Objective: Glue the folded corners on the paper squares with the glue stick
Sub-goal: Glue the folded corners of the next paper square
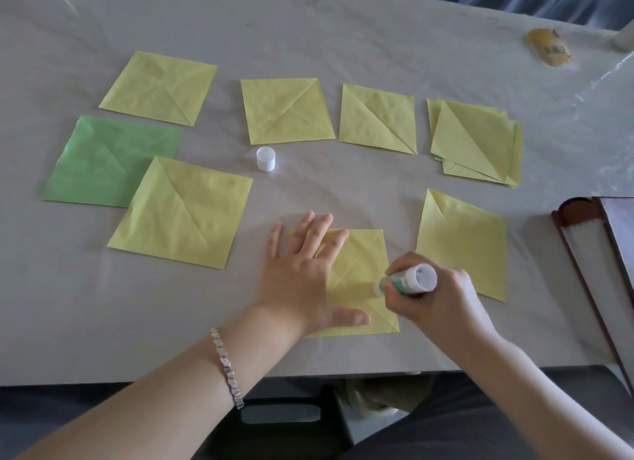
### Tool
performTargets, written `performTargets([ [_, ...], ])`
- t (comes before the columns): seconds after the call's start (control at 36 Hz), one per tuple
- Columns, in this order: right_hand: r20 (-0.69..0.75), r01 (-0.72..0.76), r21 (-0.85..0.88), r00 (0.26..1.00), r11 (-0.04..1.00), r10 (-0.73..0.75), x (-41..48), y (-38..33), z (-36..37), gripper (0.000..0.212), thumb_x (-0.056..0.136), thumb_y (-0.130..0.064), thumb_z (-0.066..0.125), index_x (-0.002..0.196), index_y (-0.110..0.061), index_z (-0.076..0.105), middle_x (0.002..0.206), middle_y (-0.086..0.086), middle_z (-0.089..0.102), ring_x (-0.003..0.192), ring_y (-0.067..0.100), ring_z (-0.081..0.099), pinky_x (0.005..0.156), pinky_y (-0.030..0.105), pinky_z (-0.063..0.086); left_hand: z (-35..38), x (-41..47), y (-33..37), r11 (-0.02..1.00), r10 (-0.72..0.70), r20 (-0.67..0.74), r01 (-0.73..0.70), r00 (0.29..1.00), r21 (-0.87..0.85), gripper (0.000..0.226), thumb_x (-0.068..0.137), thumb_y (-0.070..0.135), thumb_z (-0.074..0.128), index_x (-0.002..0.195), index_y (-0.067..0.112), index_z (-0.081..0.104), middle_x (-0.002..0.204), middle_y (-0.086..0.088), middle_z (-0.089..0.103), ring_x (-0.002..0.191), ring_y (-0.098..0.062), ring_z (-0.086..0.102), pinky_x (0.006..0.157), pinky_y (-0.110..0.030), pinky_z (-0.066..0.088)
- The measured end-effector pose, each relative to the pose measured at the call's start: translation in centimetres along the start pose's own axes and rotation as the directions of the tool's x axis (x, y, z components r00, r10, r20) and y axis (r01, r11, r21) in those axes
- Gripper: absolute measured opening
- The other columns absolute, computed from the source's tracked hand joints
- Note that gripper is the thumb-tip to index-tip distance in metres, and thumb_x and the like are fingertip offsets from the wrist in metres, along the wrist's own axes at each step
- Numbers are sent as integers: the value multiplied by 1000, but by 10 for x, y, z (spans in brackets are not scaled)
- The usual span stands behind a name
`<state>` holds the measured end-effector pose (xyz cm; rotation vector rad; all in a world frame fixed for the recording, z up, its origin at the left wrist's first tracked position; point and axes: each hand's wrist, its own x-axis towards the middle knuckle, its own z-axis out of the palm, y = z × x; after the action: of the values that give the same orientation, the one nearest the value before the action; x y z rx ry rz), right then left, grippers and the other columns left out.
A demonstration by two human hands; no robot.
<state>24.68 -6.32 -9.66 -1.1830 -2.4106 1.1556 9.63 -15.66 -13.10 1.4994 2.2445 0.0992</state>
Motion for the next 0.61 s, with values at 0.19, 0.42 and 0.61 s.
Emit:
performTargets([
  [0.19, 84, 43, -85, 996, 995, -36, -26, 6, 1, 25, 64, -12, 78, 65, -29, 60, 74, -14, 61, 63, 11, 53, 53, 21, 42, -2, 0, -1, 999, 25, 52, -27, 998, 46, 126, 58, 90, 46, 148, 28, -17, 152, 6, -31, 138, -15, -32, 113, -49, -17],
  [0.42, -8, 12, 26, 1000, 1000, -12, 13, -5, 8, 21, 68, -13, 74, 65, -25, 57, 53, -10, 55, 49, 8, 45, 47, 18, 38, 0, 1, -1, 999, 11, 60, -14, 998, 40, 124, 61, 83, 55, 149, 28, -15, 152, 5, -33, 137, -16, -35, 110, -47, -20],
  [0.61, -7, 11, 16, 1000, 1000, -10, 17, -9, 9, 18, 71, -13, 73, 68, -22, 58, 55, 1, 55, 49, 9, 43, 47, 20, 37, 3, 2, -2, 999, 26, 31, -27, 999, 31, 123, 61, 84, 53, 149, 29, -13, 153, 5, -31, 137, -15, -35, 111, -47, -21],
])
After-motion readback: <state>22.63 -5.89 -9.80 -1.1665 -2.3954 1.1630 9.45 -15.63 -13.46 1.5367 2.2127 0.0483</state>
